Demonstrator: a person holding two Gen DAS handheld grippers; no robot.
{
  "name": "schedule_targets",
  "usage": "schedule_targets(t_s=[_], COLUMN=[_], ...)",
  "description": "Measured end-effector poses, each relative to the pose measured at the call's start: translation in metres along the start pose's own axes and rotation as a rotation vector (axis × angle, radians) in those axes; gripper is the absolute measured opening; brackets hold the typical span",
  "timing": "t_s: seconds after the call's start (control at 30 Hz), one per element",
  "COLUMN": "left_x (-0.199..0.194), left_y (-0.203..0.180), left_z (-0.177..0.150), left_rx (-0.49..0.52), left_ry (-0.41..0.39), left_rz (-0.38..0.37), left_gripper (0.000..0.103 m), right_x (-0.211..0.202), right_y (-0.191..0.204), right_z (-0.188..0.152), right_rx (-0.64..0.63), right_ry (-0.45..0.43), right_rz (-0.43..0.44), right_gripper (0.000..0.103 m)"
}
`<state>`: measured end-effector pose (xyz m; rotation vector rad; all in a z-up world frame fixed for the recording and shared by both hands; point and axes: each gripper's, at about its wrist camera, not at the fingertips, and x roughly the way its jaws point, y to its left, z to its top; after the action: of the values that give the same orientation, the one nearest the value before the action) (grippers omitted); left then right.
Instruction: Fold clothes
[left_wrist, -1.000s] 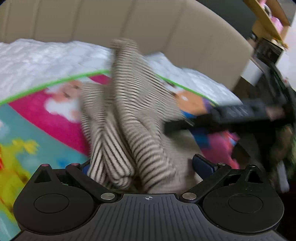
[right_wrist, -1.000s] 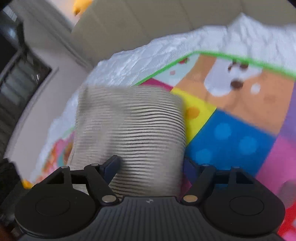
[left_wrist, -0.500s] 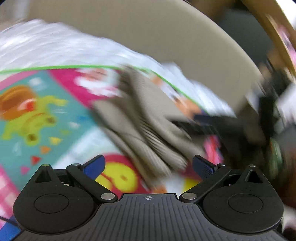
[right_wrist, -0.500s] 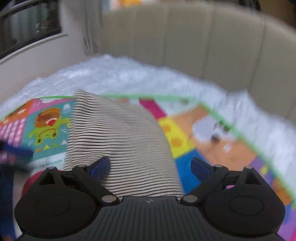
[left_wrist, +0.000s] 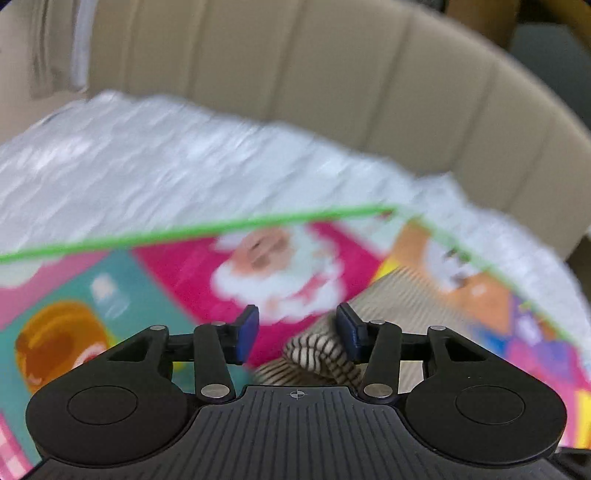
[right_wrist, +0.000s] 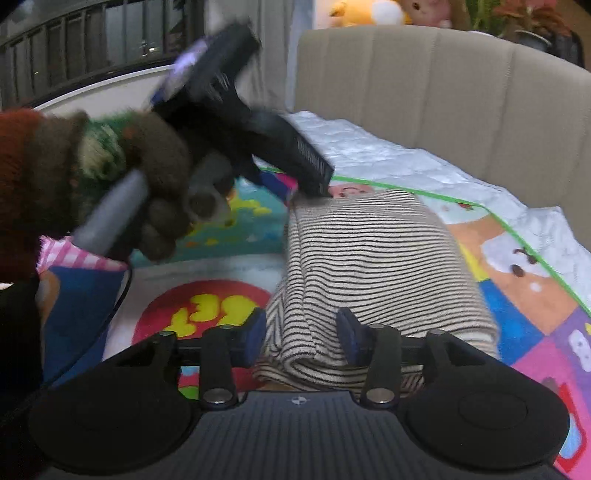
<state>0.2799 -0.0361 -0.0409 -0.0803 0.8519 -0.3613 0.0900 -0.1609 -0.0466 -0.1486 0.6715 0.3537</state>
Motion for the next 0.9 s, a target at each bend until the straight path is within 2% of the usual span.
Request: schedule_targets(t_s=[0.07, 0.13, 0.17, 0.23, 0.3, 0.37, 0.43, 0.5, 0.57, 0.63, 0.67, 0.7, 0.77, 0.83, 0.87, 0.9], left_x=[0.012, 0.015, 0.013, 0.009, 0.001, -0.013, -0.036, -0.055, -0.065, -0.063, -0.06, -0.057, -0.054, -0.055, -0.054, -0.054], left_y=[0.013, 0.022, 0.024, 0.023, 0.026, 0.031, 0.035, 0.035, 0.03, 0.023, 0.021, 0.019, 0.015, 0.014, 0.015, 0.016], left_z=[-0.009, -0.014, -0.015, -0.015, -0.014, -0.015, -0.024, -0.038, -0.053, -0.066, -0.071, -0.076, -0.082, -0.082, -0.083, -0.083], left_rx=[-0.022, -0.048, -0.048, -0.038, -0.067, -0.121, -0.21, -0.272, -0.288, -0.285, -0.29, -0.291, -0.274, -0.267, -0.277, -0.288], left_ry=[0.019, 0.022, 0.017, 0.005, -0.008, -0.024, -0.035, -0.027, 0.006, 0.065, 0.094, 0.108, 0.108, 0.104, 0.11, 0.117], left_rz=[0.033, 0.053, 0.055, 0.056, 0.057, 0.051, 0.036, 0.013, -0.036, -0.089, -0.115, -0.127, -0.13, -0.149, -0.171, -0.193], left_gripper=[0.051, 0.047, 0.046, 0.046, 0.048, 0.049, 0.059, 0.078, 0.08, 0.075, 0.064, 0.06, 0.059, 0.052, 0.041, 0.035], right_x=[0.0, -0.005, -0.01, -0.012, -0.007, 0.001, 0.007, 0.007, 0.007, -0.001, -0.005, -0.006, -0.001, 0.009, 0.012, 0.011], right_y=[0.004, 0.009, 0.01, 0.013, 0.017, 0.023, 0.033, 0.036, 0.037, 0.038, 0.039, 0.039, 0.044, 0.05, 0.051, 0.049], right_z=[-0.002, -0.002, -0.002, 0.001, -0.001, -0.008, -0.016, -0.018, -0.019, -0.018, -0.019, -0.018, -0.021, -0.028, -0.031, -0.028], right_rx=[-0.029, -0.054, -0.058, -0.104, -0.167, -0.245, -0.342, -0.377, -0.398, -0.392, -0.38, -0.37, -0.396, -0.476, -0.511, -0.505], right_ry=[-0.005, -0.044, -0.078, -0.107, -0.1, -0.067, -0.05, -0.042, -0.035, -0.027, -0.024, -0.015, -0.003, 0.004, 0.001, -0.005], right_rz=[0.002, -0.036, -0.061, -0.128, -0.198, -0.231, -0.27, -0.288, -0.302, -0.29, -0.286, -0.284, -0.307, -0.355, -0.374, -0.381], right_gripper=[0.059, 0.054, 0.048, 0.047, 0.045, 0.046, 0.047, 0.047, 0.047, 0.051, 0.053, 0.053, 0.057, 0.059, 0.058, 0.045])
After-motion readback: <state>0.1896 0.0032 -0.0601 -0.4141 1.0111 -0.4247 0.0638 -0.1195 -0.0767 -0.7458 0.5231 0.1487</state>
